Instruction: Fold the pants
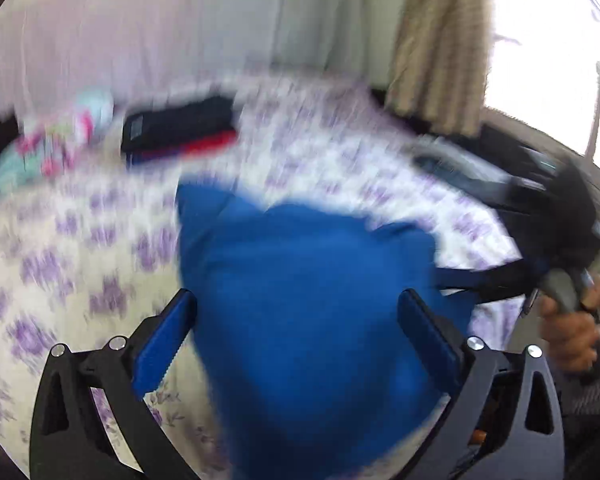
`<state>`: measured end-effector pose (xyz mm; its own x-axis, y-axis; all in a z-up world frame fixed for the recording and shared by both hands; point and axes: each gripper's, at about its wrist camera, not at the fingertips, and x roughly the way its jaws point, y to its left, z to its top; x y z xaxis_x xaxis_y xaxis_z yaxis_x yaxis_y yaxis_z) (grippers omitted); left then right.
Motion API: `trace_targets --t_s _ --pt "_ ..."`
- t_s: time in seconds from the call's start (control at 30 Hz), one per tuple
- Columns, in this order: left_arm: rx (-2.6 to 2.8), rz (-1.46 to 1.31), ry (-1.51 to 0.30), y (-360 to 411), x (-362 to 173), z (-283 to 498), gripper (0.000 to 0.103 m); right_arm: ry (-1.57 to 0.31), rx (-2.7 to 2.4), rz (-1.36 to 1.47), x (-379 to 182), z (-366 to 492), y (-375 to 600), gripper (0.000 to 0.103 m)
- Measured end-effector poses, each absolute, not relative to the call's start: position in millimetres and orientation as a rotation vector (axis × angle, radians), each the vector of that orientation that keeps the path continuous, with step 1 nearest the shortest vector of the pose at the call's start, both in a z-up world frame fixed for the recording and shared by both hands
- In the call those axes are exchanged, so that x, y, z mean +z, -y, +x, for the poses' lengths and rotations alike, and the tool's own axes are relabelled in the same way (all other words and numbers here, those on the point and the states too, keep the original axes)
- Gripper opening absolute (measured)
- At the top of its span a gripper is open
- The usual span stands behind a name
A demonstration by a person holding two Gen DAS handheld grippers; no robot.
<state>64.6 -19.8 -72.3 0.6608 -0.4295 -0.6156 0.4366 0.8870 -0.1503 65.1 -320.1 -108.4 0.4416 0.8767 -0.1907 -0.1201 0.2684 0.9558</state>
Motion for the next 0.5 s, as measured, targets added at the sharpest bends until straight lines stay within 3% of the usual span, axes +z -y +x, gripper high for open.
trace_targets --t_s 0.07,0.13,0.2,0.23,0.27,0.37,0.5 --pt "-0.518 -0.153 -0.845 1.1 -102.5 94.7 0.099 -0.866 0.797 1.137 -122.3 62.2 326.5 0.058" --pt "-0.551 -0.32 -0.897 -16.4 -118.0 102.1 0.099 -0.867 0.797 1.13 -125.9 62.8 326.3 0.052" --pt "-0.515 -0.251 -0.852 -13.8 -106.6 88.5 0.099 -0.878 0.791 1.122 -118.2 61.6 325.2 0.053" --pt "-0.498 -0.217 -0.819 -11.8 -98.6 79.4 0.099 -0.876 0.786 1.1 -108.8 60.8 323.3 0.058" --pt "-0.492 -0.191 -0.793 -9.9 -92.2 71.9 0.098 -0.844 0.792 1.06 -91.1 56.7 320.7 0.071" --pt "-0.547 -0.128 -0.701 0.8 -70.6 39.5 0.098 -0.764 0.897 0.942 -45.2 51.8 301.6 0.086" --pt "-0.539 -0.094 -0.59 10.4 -59.3 18.1 0.098 -0.808 0.975 0.899 -24.8 76.9 259.4 0.09"
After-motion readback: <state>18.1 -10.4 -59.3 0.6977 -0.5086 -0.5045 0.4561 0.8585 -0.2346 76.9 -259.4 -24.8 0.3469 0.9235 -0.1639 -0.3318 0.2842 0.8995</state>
